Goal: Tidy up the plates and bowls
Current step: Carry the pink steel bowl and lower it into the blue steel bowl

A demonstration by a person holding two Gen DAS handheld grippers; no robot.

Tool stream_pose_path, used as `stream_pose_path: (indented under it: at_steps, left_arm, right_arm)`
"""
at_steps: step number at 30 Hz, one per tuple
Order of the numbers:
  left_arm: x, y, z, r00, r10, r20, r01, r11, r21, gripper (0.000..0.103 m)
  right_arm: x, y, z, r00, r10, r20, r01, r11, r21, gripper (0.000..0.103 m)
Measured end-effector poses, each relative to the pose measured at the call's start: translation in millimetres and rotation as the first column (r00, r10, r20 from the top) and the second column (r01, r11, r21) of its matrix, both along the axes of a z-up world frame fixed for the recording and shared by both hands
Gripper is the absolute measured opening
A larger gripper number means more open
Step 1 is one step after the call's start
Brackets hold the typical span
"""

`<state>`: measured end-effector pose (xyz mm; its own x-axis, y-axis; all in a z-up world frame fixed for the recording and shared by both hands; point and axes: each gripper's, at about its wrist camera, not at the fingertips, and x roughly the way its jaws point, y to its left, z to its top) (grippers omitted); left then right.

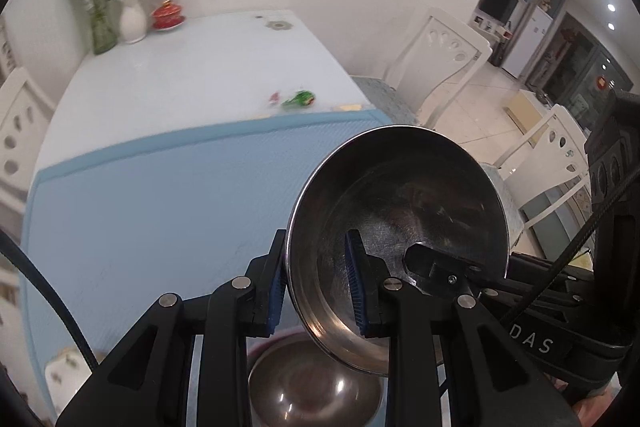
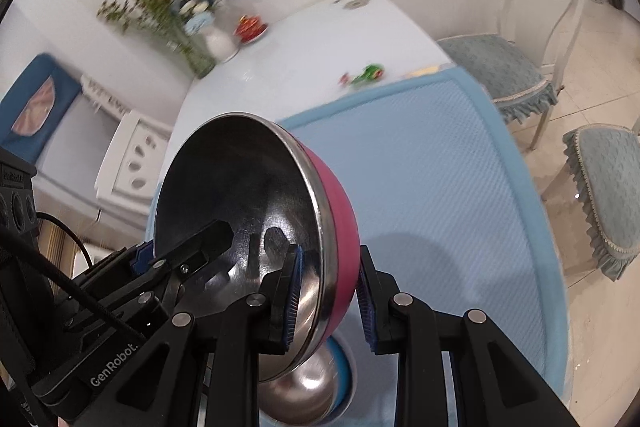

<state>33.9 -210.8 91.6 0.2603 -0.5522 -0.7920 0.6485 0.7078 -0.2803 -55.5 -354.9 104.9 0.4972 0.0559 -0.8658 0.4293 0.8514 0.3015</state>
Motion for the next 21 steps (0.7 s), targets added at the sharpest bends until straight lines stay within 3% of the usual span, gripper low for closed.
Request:
stream_pose_path:
  at_steps: [10,21]
  left_arm:
    - [-39,61,-36,0.988,0.076,-0.133,-0.074,0.997,0.018,0.023]
    - [-61,78,-73,0.969,0.104,-0.225,-0.098,0.995,0.037,0.023]
  right_arm:
    - [-39,57,-32,0.983,0.133,-0.125,-0.131,0.991,0.026,0.026]
    - [-60,72,-68,0.958,0.173,-0.227,-0.171,0.985,0.029,0.026]
